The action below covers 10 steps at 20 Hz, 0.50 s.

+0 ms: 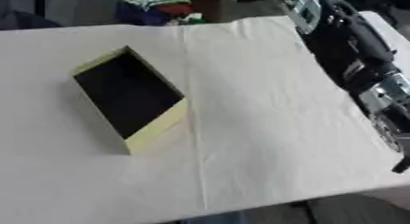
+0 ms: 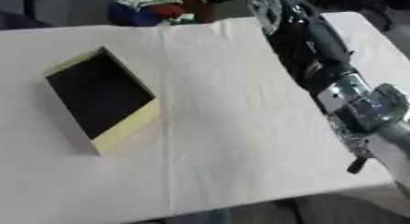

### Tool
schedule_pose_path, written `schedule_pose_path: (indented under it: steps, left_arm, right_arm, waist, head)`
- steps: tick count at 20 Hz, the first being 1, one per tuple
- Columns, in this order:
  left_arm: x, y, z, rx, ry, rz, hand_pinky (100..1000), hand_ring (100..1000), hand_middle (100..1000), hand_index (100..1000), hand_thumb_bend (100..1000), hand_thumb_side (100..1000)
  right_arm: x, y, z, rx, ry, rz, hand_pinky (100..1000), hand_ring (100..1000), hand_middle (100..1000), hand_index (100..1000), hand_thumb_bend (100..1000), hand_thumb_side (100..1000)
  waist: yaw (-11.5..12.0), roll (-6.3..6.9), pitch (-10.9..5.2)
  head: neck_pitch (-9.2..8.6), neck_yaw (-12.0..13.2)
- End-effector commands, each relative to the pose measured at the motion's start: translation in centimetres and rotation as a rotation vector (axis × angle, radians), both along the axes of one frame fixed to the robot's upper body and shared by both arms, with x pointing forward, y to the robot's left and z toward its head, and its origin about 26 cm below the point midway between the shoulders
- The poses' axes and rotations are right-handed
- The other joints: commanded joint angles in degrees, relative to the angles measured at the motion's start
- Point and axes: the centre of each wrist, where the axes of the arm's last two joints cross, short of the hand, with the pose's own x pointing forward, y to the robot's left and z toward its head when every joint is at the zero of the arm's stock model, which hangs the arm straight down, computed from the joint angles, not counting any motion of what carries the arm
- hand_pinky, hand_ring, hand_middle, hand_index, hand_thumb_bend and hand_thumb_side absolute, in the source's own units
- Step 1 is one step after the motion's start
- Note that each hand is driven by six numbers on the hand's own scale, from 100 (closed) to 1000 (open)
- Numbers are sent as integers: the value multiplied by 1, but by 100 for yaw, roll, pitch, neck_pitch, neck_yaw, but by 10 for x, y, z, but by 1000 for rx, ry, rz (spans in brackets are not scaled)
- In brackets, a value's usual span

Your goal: Pick up objects on the table and place them in the box.

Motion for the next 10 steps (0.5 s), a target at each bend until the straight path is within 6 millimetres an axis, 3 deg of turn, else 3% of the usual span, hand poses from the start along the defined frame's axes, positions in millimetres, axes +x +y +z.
schedule_pose_path:
  steps: [1,10]
  left_arm:
    - [-1,1,7,11,-26,-8,661,703,745,823,221,588]
    - [-1,0,6,6,-25,-12,658,703,745,823,224,591]
  right_arm:
    - [-1,30,6,-63,14,142,670,803,332,793,100,100]
    - [-4,84,-14,-141,125,426,661,819,333,788,100,100]
  waist:
    - [18,10,-109]
    - [46,-20,-121]
  head:
    - [27,-34]
    - [27,-55]
